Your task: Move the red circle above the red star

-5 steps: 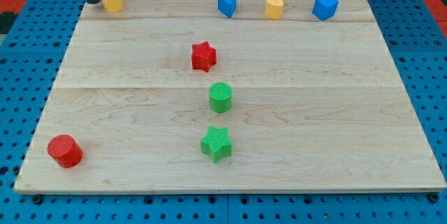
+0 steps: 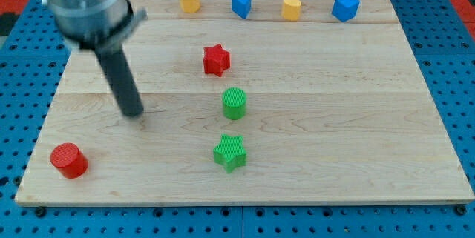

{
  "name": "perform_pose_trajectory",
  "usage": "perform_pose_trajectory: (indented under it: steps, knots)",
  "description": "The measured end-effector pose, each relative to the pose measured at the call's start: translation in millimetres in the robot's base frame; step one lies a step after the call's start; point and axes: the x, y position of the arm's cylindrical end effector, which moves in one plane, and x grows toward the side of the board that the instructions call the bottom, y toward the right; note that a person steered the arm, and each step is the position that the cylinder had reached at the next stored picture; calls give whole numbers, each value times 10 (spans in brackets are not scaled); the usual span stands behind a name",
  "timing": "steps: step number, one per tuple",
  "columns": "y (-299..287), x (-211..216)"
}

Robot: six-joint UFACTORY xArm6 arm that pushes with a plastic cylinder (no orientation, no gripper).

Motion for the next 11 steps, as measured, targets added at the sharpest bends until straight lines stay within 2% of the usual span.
perform_pose_trajectory:
  steps: [1, 2, 3, 4, 5, 6, 7, 9, 10, 11]
  knots:
    - [-115, 900]
    - [-871, 878]
    - [-1076, 508]
    - [-783, 155]
    - [-800, 414]
    - [-446, 672]
    - [-554, 113]
    - [-302, -1124]
    - [-450, -1725]
    - [27, -1791]
